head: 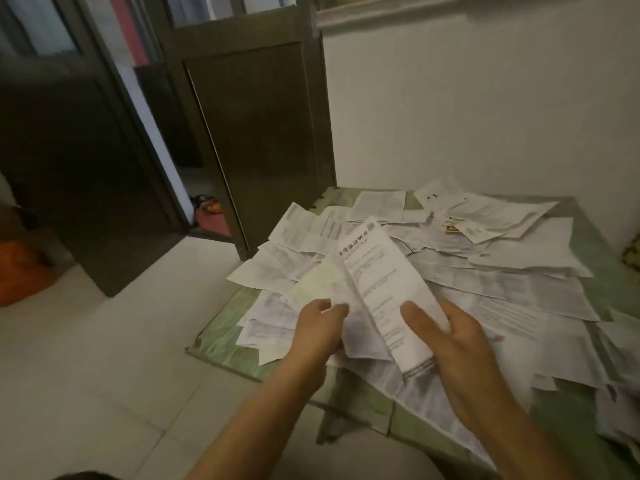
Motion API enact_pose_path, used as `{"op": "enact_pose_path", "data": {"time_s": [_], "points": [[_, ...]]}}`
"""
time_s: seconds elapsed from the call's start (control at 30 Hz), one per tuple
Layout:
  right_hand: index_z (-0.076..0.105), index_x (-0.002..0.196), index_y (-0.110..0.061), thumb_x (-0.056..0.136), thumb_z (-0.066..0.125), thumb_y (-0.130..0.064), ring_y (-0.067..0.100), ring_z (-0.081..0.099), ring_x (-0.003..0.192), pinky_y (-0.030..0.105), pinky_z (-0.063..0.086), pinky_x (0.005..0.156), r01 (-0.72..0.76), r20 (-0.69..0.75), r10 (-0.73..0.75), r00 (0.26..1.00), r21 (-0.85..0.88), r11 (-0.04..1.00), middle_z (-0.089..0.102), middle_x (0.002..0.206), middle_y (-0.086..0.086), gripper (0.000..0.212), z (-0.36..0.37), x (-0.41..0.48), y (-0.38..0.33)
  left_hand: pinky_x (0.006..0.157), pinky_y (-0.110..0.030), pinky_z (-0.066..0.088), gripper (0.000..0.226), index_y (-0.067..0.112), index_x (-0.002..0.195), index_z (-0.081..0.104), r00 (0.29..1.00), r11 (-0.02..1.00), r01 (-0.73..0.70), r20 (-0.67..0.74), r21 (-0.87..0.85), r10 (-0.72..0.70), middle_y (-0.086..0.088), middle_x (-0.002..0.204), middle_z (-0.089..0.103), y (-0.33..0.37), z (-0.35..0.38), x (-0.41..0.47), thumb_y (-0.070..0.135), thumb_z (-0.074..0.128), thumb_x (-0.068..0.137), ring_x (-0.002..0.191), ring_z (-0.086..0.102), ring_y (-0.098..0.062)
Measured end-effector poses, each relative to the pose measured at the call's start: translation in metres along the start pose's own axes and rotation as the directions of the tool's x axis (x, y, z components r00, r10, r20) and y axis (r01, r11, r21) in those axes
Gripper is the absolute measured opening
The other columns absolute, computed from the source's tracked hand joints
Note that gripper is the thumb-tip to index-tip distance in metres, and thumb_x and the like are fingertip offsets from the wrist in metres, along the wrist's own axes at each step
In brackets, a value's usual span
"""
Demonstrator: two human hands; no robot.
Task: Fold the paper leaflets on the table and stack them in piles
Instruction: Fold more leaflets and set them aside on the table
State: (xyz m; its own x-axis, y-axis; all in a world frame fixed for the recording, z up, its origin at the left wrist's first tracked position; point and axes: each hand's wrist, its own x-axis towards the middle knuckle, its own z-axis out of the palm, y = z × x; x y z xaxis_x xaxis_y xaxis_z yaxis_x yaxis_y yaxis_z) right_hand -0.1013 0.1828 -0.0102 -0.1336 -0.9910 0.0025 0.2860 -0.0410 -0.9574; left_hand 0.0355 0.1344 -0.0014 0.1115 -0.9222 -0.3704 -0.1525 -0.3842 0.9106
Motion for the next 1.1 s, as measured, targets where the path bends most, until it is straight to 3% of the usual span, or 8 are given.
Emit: {"op": "enact_pose_path", "data": {"time_s": [0.1, 0.17, 0.27, 0.37, 0.5, 0.63, 0.93, 1.1], "points": [[0.073, 0.092, -0.022, 0.057, 0.078, -0.036, 0.022, 0.07, 0.091, 0.035, 0.058, 0.069, -0.009, 0.069, -0.011, 0.998, 0.286, 0.958, 0.073, 0.1, 0.004, 0.037, -0.009, -0.006, -0.012, 0.103, -0.034, 0.037, 0.05, 0.021, 0.141, 0.032, 0.912, 0.934, -0.307, -0.224, 0.181, 0.344, -0.001, 0.146, 0.035, 0.005, -0.001, -0.01, 0.031, 0.049, 0.096, 0.129, 0.039, -0.02], [0.068, 0.11, -0.024, 0.053, 0.085, -0.048, 0.028, 0.065, 0.104, 0.049, 0.053, 0.084, 0.002, 0.102, -0.041, 0.994, 0.354, 0.935, 0.067, 0.116, 0.007, 0.064, -0.013, -0.008, -0.018, 0.101, -0.033, 0.037, 0.055, 0.026, 0.141, 0.031, 0.885, 0.897, -0.414, -0.162, 0.156, 0.437, 0.005, 0.147, 0.035, 0.011, -0.002, -0.019, 0.046, 0.047, 0.092, 0.132, 0.038, -0.018], [0.058, 0.123, -0.027, 0.067, 0.073, -0.056, 0.028, 0.06, 0.113, 0.054, 0.045, 0.095, 0.043, 0.051, -0.064, 0.997, 0.343, 0.938, 0.063, 0.124, 0.005, 0.065, -0.015, -0.013, -0.02, 0.098, -0.038, 0.043, 0.063, 0.026, 0.125, 0.051, 0.953, 0.982, -0.144, 0.25, -0.124, 0.172, 0.0, 0.125, 0.062, 0.028, -0.002, -0.034, 0.066, 0.048, 0.076, 0.116, 0.056, -0.021], [0.061, 0.115, -0.023, 0.078, 0.064, -0.043, 0.025, 0.067, 0.101, 0.046, 0.054, 0.08, 0.034, -0.029, -0.027, 0.999, 0.277, 0.96, 0.07, 0.111, 0.003, 0.042, -0.015, -0.021, -0.02, 0.091, -0.041, 0.05, 0.029, 0.019, 0.103, 0.066, 0.894, 0.972, 0.017, 0.438, -0.235, 0.091, -0.007, 0.1, 0.073, 0.032, -0.007, -0.041, 0.041, 0.055, 0.086, 0.097, 0.068, -0.025], [0.062, 0.11, -0.011, 0.07, 0.065, -0.023, 0.023, 0.071, 0.088, 0.038, 0.057, 0.073, -0.064, 0.01, 0.064, 0.998, 0.011, 0.998, 0.073, 0.099, 0.006, 0.041, -0.023, -0.03, -0.019, 0.077, -0.037, 0.057, 0.014, 0.014, 0.093, 0.067, 0.942, 0.972, -0.156, 0.27, -0.176, 0.2, 0.0, 0.087, 0.075, 0.025, -0.015, -0.041, 0.022, 0.056, 0.091, 0.081, 0.072, -0.019], [0.059, 0.108, -0.01, 0.073, 0.057, -0.021, 0.023, 0.071, 0.08, 0.03, 0.057, 0.056, -0.237, 0.08, 0.227, 0.971, 0.166, 0.957, 0.073, 0.094, 0.011, 0.037, -0.027, -0.033, -0.012, 0.066, -0.027, 0.058, 0.01, 0.019, 0.091, 0.068, 0.925, 0.949, -0.313, 0.232, 0.02, 0.3, 0.007, 0.081, 0.074, 0.02, -0.028, -0.04, 0.024, 0.059, 0.089, 0.072, 0.071, -0.012], [0.064, 0.105, -0.018, 0.082, 0.06, -0.019, 0.023, 0.07, 0.087, 0.049, 0.054, 0.083, -0.28, -0.006, 0.28, 0.96, 0.015, 0.96, 0.074, 0.095, 0.003, 0.023, -0.026, -0.031, 0.018, 0.06, -0.021, 0.054, 0.016, 0.025, 0.082, 0.066, 0.896, 0.929, -0.349, 0.334, 0.124, 0.292, 0.003, 0.081, 0.073, 0.011, -0.038, -0.037, 0.022, 0.054, 0.092, 0.07, 0.07, -0.013], [0.066, 0.103, -0.013, 0.087, 0.054, -0.006, 0.025, 0.071, 0.088, 0.038, 0.059, 0.07, -0.258, 0.0, 0.26, 0.966, 0.111, 0.96, 0.073, 0.097, 0.006, 0.022, -0.029, -0.028, 0.016, 0.059, -0.022, 0.056, 0.022, 0.026, 0.091, 0.066, 0.898, 0.954, -0.279, 0.381, 0.105, 0.221, 0.007, 0.087, 0.074, 0.01, -0.04, -0.036, 0.014, 0.048, 0.096, 0.074, 0.071, -0.012]]}}
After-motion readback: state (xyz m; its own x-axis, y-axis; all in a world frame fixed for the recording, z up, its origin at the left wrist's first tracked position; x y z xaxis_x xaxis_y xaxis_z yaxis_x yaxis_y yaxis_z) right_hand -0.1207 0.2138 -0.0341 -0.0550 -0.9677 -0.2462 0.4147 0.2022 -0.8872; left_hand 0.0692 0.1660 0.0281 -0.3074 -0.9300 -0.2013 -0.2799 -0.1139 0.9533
